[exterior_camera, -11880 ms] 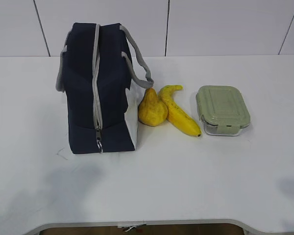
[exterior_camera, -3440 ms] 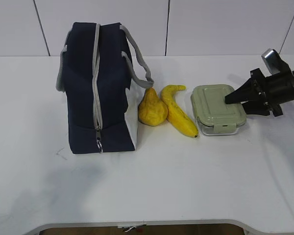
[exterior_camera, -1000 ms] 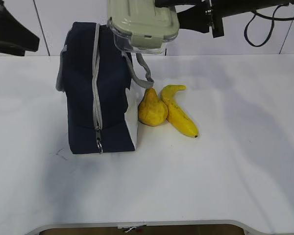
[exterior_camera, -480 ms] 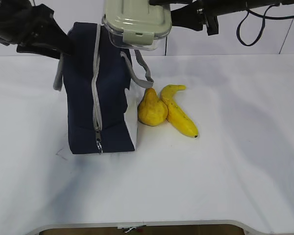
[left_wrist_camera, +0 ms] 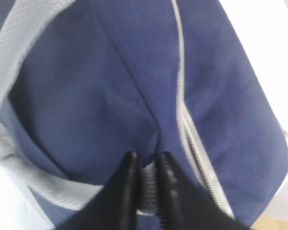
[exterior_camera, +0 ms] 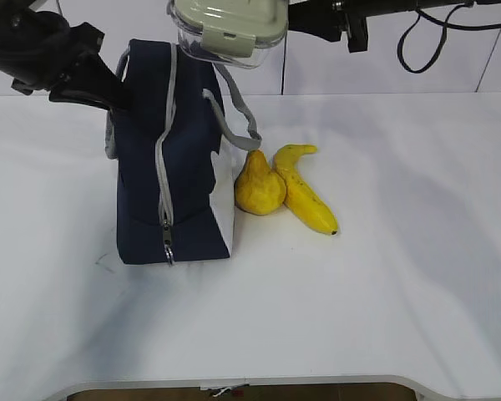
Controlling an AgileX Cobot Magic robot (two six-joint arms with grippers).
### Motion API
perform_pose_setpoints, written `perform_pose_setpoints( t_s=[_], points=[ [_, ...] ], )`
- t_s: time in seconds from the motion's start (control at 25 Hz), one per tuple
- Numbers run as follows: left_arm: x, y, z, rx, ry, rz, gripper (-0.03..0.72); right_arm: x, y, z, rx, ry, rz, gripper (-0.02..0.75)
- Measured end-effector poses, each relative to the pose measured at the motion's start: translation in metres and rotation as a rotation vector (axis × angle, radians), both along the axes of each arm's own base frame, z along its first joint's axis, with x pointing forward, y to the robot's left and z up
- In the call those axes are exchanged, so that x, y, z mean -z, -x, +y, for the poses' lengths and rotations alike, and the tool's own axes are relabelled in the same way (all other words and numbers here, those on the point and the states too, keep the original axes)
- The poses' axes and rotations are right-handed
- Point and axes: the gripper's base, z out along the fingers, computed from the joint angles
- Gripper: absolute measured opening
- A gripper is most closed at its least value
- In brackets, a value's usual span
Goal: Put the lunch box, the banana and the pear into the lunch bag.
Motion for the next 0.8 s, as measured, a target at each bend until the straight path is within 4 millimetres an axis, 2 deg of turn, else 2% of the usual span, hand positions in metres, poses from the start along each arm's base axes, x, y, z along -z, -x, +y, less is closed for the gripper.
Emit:
perform_pose_setpoints(
  t_s=[0.24, 0.44, 0.6, 0.8],
  points=[
    [-0.004, 0.0, -0.001, 0.015, 0.011, 0.001, 0.015, -0.001, -0.001, 0.001, 0.01, -0.003, -0.009, 0.375],
    [-0.028, -0.002, -0.005, 0.053, 0.043, -0.042, 0.015, 0.003, -0.002, 0.003, 0.001, 0.006, -0.022, 0.375],
    [-0.048, -0.004, -0.007, 0.069, 0.078, -0.084, 0.015, 0.019, -0.009, 0.003, -0.002, 0.029, 0.008, 0.375],
    [-0.05, -0.003, -0.008, 0.081, 0.081, -0.084, 0.015, 0.046, -0.017, 0.001, 0.003, 0.16, 0.025, 0.375]
  ],
)
